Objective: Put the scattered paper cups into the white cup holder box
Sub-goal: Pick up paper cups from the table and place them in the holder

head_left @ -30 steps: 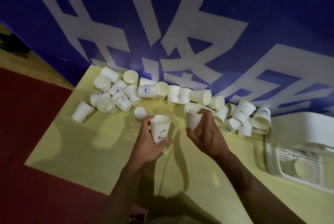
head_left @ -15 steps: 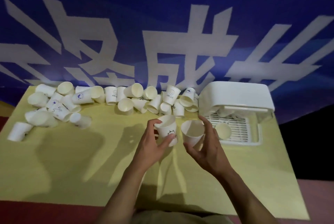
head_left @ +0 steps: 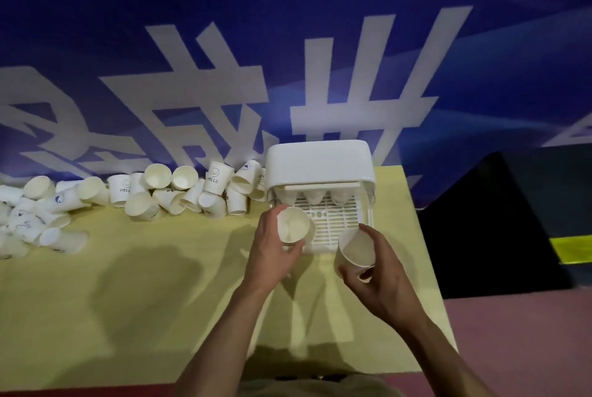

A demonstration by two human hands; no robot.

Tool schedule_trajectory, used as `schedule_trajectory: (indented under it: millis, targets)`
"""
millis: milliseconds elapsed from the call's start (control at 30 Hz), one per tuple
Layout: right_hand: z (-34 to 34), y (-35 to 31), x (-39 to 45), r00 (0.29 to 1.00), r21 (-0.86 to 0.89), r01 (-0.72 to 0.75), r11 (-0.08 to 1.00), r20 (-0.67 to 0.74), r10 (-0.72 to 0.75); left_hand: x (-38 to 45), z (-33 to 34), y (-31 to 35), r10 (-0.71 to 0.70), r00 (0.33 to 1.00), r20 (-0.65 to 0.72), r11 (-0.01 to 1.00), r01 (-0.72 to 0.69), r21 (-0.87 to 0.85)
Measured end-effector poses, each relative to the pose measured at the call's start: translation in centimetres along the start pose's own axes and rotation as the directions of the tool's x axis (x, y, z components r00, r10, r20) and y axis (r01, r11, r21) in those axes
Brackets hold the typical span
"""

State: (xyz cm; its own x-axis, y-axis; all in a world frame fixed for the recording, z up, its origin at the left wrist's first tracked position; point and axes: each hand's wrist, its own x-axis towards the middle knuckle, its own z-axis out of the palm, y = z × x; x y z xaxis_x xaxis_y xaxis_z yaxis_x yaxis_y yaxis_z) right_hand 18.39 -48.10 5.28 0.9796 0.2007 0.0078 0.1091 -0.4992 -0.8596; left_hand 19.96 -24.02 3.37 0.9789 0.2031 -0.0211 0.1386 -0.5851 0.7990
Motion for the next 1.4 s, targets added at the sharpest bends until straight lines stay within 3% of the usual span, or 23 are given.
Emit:
schedule_trajectory:
  millis: [233, 600, 867, 1133, 1400]
  targets:
    - [-2.7, 1.8, 0.4, 0.999, 0.008, 0.009, 1.0, -0.052, -0.008, 2.4, 3.3, -0.7, -0.039, 0.998, 0.039, 0.991, 0.034, 0.126]
    - [-3.5, 4.1, 3.0, 0.997, -0.04, 0.033, 0.999, 0.077, -0.03, 3.0, 6.5, -3.0, -0.268, 0.957, 0.11, 0.922, 0.221, 0.318]
    - [-2.0, 3.9, 5.1, 0.983, -0.042, 0.096, 0.994, 0.164, -0.088, 3.1, 6.4, -3.5, -0.263, 0.957, 0.121, 0.925, 0.215, 0.313]
    - [1.9, 2.4, 8.9, 0.948, -0.082, 0.211, 0.974, 0.261, -0.184, 0.5, 3.5, -4.0, -0.178, 0.982, 0.063, 0.966, 0.163, 0.202]
    - [7.1, 3.1, 11.2, 0.914, -0.379, 0.275, 0.883, 0.387, -0.118, -3.0, -0.3, -5.0, -0.179, 0.984, 0.002, 0.973, 0.177, 0.148]
